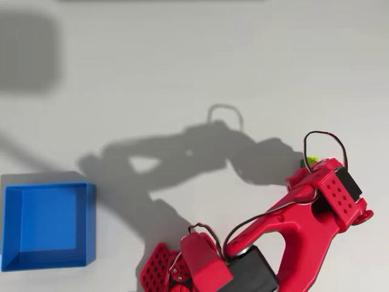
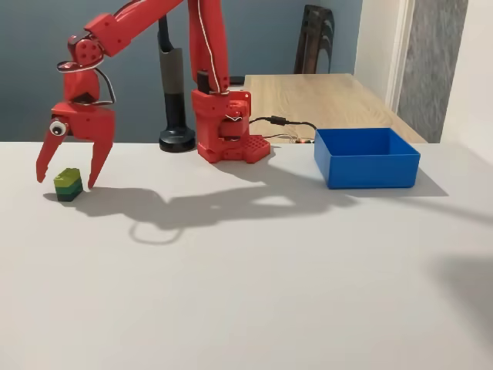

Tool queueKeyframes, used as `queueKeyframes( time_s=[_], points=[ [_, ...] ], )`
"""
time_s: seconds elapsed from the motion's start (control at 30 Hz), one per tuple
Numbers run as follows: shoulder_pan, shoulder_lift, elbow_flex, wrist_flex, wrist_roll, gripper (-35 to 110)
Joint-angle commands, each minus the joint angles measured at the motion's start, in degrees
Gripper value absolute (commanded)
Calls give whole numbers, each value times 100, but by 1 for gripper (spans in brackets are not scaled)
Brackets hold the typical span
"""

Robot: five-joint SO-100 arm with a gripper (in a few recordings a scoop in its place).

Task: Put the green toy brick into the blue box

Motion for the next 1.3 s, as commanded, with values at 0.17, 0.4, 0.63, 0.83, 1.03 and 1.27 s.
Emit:
queueKeyframes(
  time_s=[0.17, 0.4, 0.63, 0.83, 1.03, 1.27],
  points=[
    [-422, 97, 176, -308, 325, 26],
    [-422, 97, 158, -308, 352, 11],
    [-439, 105, -9, -281, 316, 0],
    [-483, 114, -686, 387, 246, 0],
    [-844, 167, -1969, 1274, 149, 0],
    [-1644, 193, -3322, 2408, -70, 0]
  ],
)
